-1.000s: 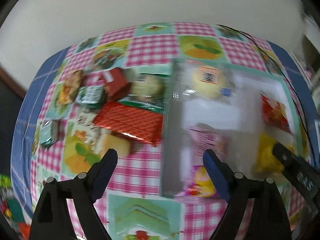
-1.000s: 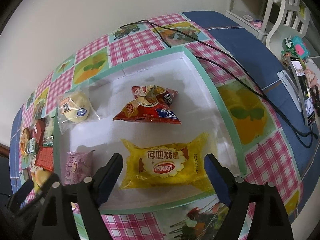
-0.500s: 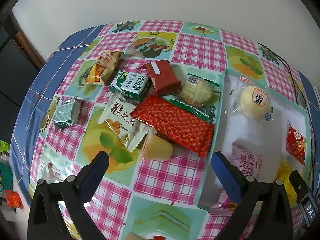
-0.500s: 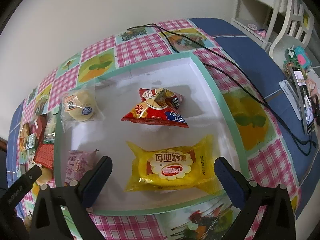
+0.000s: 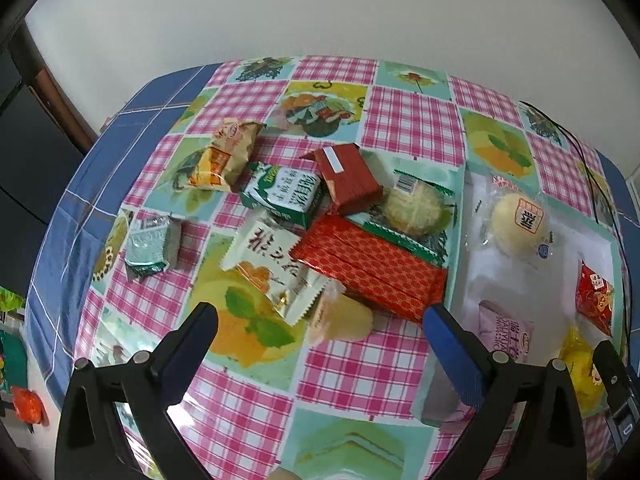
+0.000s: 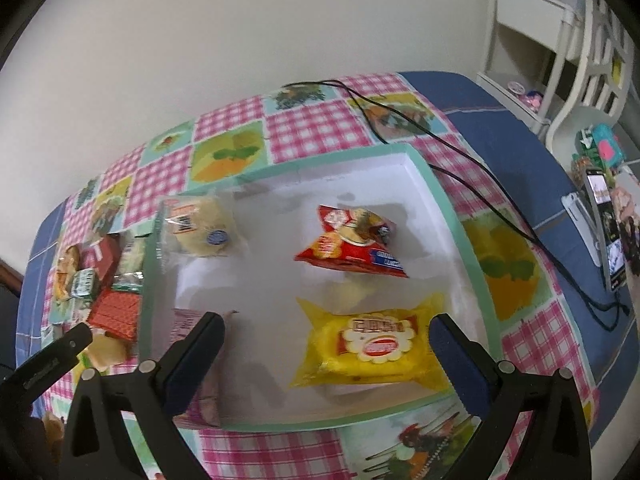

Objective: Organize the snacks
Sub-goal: 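Move both tools back over the remaining snacks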

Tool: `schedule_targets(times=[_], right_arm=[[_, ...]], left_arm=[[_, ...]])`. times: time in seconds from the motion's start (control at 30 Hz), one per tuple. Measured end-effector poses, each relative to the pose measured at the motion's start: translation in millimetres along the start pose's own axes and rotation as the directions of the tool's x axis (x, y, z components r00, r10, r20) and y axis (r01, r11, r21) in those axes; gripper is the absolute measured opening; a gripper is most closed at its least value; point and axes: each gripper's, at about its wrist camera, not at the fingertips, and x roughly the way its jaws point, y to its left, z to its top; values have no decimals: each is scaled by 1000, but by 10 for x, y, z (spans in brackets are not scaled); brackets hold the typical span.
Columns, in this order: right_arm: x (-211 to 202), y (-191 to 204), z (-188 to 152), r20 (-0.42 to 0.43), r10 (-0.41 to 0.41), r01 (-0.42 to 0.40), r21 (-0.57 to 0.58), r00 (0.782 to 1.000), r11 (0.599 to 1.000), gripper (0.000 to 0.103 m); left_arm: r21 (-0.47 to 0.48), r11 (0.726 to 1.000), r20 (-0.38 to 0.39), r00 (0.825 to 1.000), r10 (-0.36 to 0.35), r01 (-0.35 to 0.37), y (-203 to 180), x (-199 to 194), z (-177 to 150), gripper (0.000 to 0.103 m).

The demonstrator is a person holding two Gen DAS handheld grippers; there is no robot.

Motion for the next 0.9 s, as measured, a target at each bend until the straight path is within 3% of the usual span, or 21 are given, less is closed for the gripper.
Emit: schedule_targets(times=[0.23,0.6,0.9], right_arm=[[-121,336,-39,26,65,-63,-68,998,996,103],[-70,1219,-257,-45,189,-194,-249,981,949,103],[-60,1762,-323,-67,263,-271,-254,962,928,103]], left_arm=[[14,1000,37,999,24,-25,315,-57,110,102],[-139,985,31,994,105,-100,1134,43,225,102],[-141,982,5,991,131,-129,1451,211,279,102]])
